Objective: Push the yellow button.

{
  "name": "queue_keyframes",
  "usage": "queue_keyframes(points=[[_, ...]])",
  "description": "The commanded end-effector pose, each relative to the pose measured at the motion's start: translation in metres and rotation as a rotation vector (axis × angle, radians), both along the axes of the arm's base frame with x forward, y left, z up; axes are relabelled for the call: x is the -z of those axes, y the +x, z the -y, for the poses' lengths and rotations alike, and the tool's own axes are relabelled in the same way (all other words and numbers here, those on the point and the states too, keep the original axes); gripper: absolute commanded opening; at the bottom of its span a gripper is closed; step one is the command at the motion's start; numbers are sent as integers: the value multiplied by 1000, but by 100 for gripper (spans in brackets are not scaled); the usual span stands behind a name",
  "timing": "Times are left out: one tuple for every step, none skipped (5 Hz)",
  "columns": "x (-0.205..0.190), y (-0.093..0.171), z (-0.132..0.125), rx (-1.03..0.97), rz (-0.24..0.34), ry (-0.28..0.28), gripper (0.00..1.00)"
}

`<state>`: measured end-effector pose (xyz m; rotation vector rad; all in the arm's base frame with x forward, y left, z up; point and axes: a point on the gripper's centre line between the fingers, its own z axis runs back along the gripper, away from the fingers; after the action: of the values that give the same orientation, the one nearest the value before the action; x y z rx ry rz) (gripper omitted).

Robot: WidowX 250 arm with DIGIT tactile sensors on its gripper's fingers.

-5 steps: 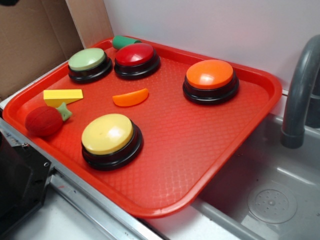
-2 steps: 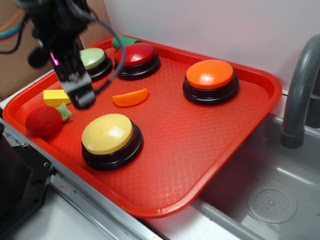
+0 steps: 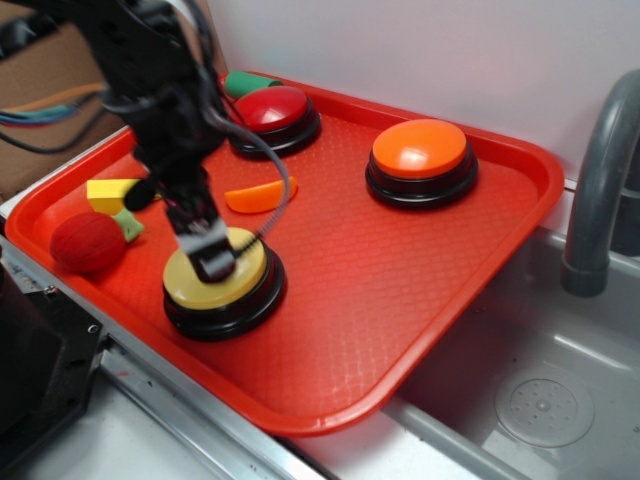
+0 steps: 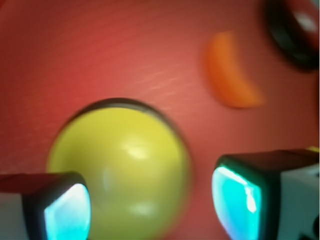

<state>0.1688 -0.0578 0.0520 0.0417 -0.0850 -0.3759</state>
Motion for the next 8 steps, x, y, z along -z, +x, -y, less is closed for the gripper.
queue_keyframes(points=[[-6,23,33,79,-23,-17,100],[-29,22,31,92,-25,44,100],[-67,19,23,102,18,64,100],[-83,10,17,73,4,91,100],[-63,0,15,40,-35,64,100],[-46,-12,12,13,-83,20,100],[-15,-27,11,-29,-70,-10,100],[-5,-12,10,-9,-31,-4,100]])
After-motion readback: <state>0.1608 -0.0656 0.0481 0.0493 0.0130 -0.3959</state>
